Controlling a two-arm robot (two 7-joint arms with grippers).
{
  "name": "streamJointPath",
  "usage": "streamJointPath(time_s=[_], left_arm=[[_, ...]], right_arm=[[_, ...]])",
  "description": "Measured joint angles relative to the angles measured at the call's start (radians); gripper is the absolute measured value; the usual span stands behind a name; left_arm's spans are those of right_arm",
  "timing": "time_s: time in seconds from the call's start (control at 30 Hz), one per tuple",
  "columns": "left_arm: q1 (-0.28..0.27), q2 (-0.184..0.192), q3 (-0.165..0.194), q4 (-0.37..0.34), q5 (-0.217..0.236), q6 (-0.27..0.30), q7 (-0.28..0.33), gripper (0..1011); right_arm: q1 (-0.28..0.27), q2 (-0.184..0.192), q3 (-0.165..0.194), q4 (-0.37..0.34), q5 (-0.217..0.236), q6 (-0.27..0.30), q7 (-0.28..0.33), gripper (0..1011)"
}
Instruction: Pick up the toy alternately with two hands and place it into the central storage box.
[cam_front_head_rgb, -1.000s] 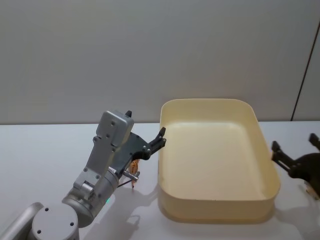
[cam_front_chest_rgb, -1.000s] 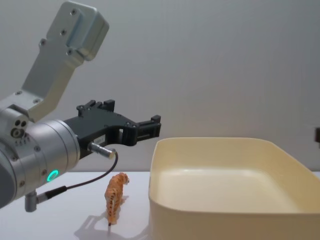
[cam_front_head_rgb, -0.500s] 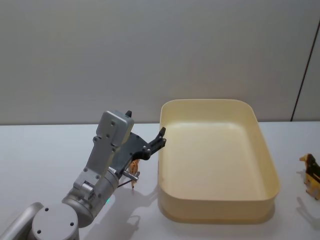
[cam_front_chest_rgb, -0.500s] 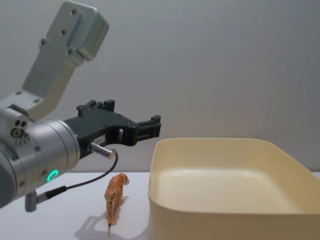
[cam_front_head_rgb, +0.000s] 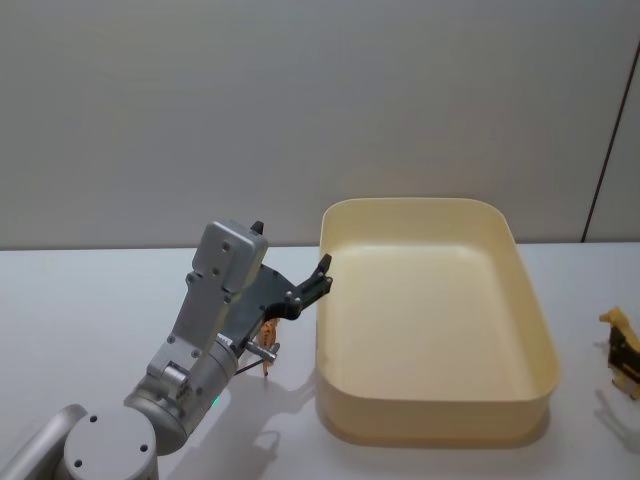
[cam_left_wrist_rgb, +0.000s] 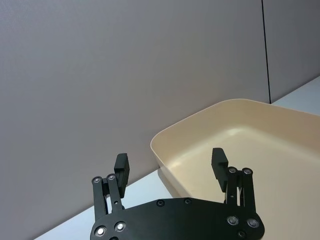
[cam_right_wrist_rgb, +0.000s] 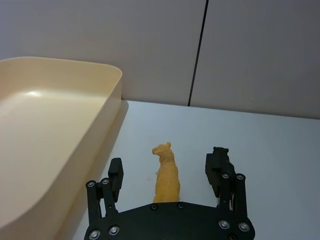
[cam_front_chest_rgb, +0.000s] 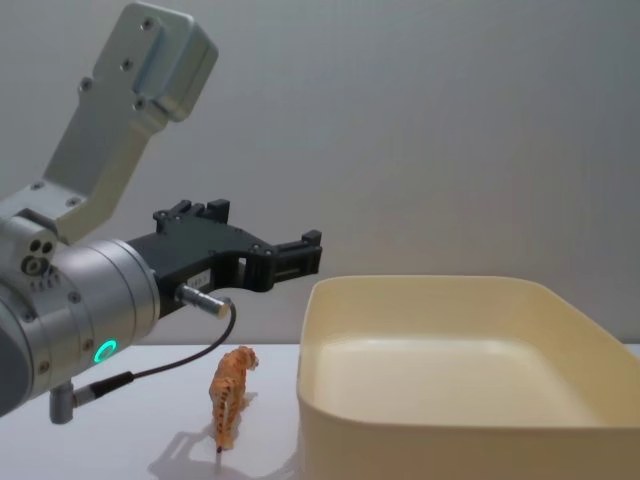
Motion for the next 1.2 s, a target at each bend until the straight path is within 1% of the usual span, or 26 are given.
streamJointPath(time_s=[0.27, 0.53, 0.77, 0.9, 0.97, 1.0, 1.1, 1.13, 1.17, 1.2], left_arm=[[0.0, 0.0, 0.0, 0.0, 0.0, 0.0, 0.0, 1001], [0.0, 0.0, 0.0, 0.0, 0.0, 0.0, 0.0, 1001], [0.0, 0.0, 0.0, 0.0, 0.0, 0.0, 0.0, 1001], [0.0, 0.0, 0.0, 0.0, 0.0, 0.0, 0.0, 1001], [0.0, 0.0, 0.0, 0.0, 0.0, 0.0, 0.0, 1001], [0.0, 0.0, 0.0, 0.0, 0.0, 0.0, 0.0, 1001], [0.0, 0.0, 0.0, 0.0, 0.0, 0.0, 0.0, 1001], [0.0, 0.0, 0.0, 0.0, 0.0, 0.0, 0.0, 1001], [0.0, 0.0, 0.0, 0.0, 0.0, 0.0, 0.0, 1001], [0.0, 0.0, 0.0, 0.0, 0.0, 0.0, 0.0, 1001]], right_arm=[[0.04, -0.028, -0.017, 0.066, -0.035, 0.023, 0.017, 1001], [0.071, -0.051, -0.028, 0.129, -0.059, 0.031, 0.018, 1001], [0.092, -0.067, -0.034, 0.165, -0.075, 0.033, 0.025, 998], [0.104, -0.074, -0.037, 0.182, -0.083, 0.033, 0.03, 907], [0.106, -0.076, -0.038, 0.187, -0.086, 0.033, 0.031, 879], [0.108, -0.077, -0.039, 0.189, -0.087, 0.033, 0.031, 822], [0.112, -0.08, -0.04, 0.197, -0.09, 0.033, 0.033, 766], [0.114, -0.081, -0.04, 0.2, -0.092, 0.033, 0.034, 710], [0.115, -0.082, -0.041, 0.202, -0.092, 0.033, 0.034, 703], [0.117, -0.083, -0.041, 0.204, -0.093, 0.033, 0.035, 652]])
